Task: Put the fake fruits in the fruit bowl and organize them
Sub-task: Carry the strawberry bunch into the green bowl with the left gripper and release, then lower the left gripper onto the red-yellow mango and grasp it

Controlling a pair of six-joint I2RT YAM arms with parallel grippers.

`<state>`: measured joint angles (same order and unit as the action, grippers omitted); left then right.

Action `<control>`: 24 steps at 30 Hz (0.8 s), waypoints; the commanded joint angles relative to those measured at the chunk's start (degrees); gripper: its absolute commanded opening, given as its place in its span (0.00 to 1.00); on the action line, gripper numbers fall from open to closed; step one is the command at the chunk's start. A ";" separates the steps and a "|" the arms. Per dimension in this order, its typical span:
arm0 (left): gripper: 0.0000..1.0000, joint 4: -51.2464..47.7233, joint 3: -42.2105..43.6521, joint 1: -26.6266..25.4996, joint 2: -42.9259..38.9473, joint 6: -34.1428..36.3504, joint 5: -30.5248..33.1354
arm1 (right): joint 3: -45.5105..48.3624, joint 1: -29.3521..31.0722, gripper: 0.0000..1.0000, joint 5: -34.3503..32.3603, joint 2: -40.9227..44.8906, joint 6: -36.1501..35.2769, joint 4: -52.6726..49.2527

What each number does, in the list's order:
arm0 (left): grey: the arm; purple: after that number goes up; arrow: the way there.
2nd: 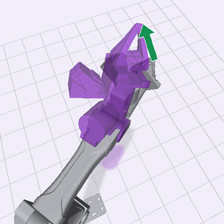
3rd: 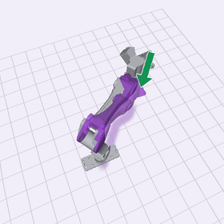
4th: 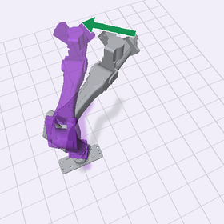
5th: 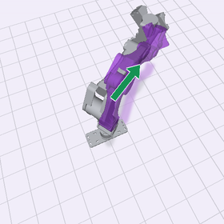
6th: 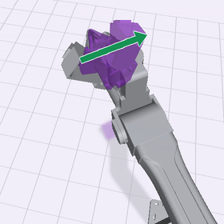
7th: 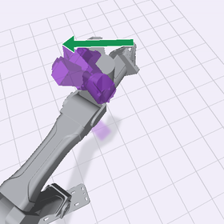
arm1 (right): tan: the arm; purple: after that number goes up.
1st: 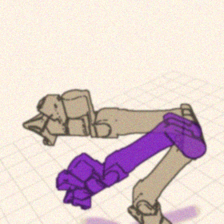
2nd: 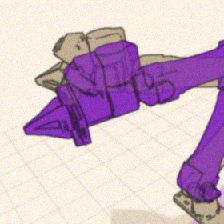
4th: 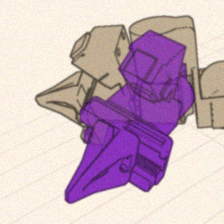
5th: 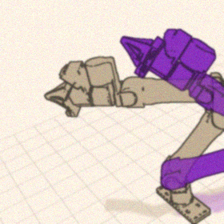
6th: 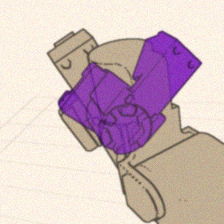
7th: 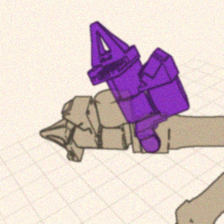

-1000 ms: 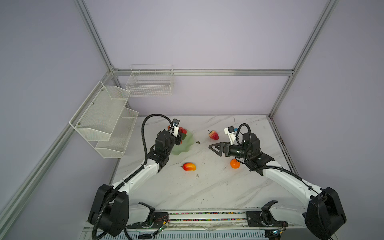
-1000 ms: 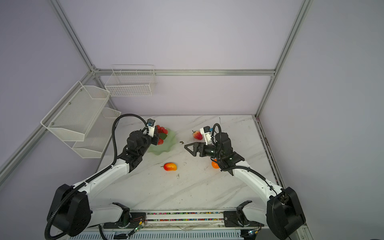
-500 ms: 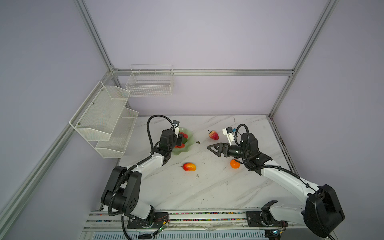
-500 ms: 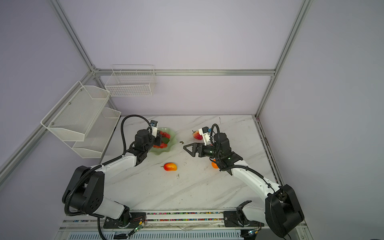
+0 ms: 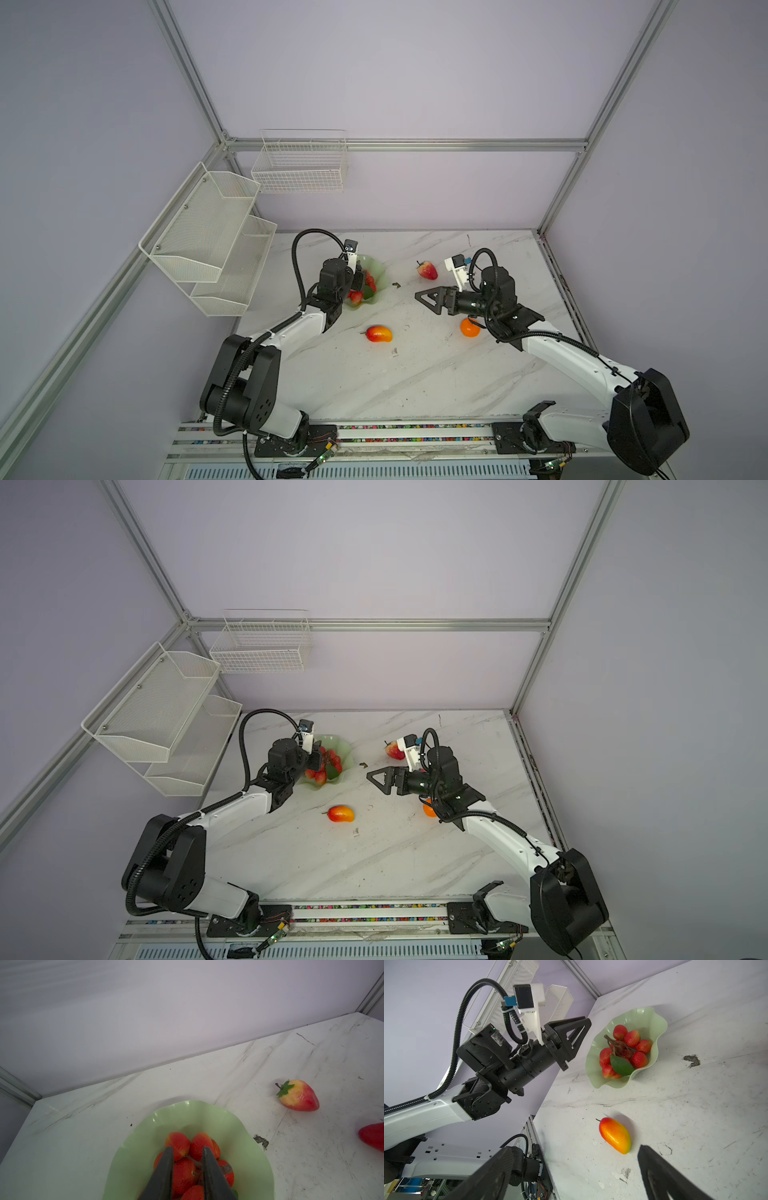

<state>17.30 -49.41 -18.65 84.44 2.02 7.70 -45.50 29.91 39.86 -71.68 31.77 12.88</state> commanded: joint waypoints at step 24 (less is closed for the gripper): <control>0.59 -46.33 -6.34 -10.85 -0.94 42.76 -21.04 | 13.46 0.41 0.97 -2.41 4.71 -4.05 -1.91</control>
<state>-25.78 -50.15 -28.49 80.47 41.30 -16.08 -32.82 29.95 38.26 -68.45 27.97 11.05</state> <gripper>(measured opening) 0.584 0.975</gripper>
